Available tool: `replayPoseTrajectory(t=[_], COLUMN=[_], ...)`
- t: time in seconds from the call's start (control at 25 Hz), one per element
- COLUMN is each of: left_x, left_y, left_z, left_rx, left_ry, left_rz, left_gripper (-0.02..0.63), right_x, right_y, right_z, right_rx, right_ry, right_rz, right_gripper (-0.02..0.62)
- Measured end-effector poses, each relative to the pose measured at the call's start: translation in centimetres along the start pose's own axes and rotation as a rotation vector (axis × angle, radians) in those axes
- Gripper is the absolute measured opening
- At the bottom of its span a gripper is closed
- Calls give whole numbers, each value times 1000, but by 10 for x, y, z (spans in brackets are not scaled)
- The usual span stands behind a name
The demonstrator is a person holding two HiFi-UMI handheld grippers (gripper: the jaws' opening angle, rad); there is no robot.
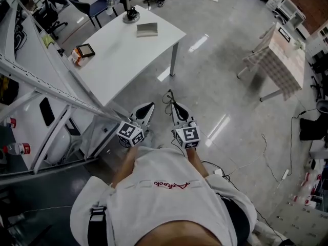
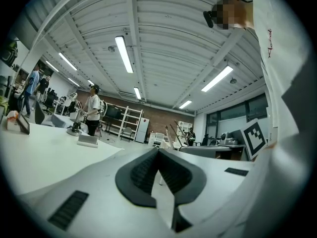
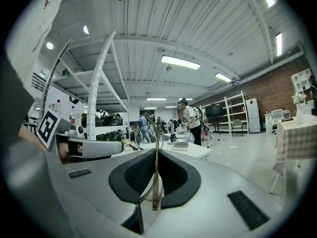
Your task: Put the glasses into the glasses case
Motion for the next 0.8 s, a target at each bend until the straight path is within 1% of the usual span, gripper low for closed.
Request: replayPoseTrajectory(t=[0.36, 0.64, 0.8], left_x=[-35, -73, -104], left_y=[-12, -42, -63], left_z=[26, 61, 76], left_rx=[23, 43, 42], left_ry=[2, 24, 19], left_rz=[-7, -1, 0], left_gripper=[9, 9, 9], right_x=[17, 39, 49], right_y=[3, -2, -6], right_z=[41, 92, 133], right_rx=[-6, -4, -7], right_ry=[-17, -7, -11], right_rz=[-28, -48, -43], right_gripper=[9, 9, 9])
Point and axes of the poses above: the fingertips, and each gripper's own axes: z forward along the fingers, x to its right, y out of its underside, the point moved 5 cm from there along -z, backward along the fingers, and after that the axes turned 15 degrees about -z, right-handed, at the moved point
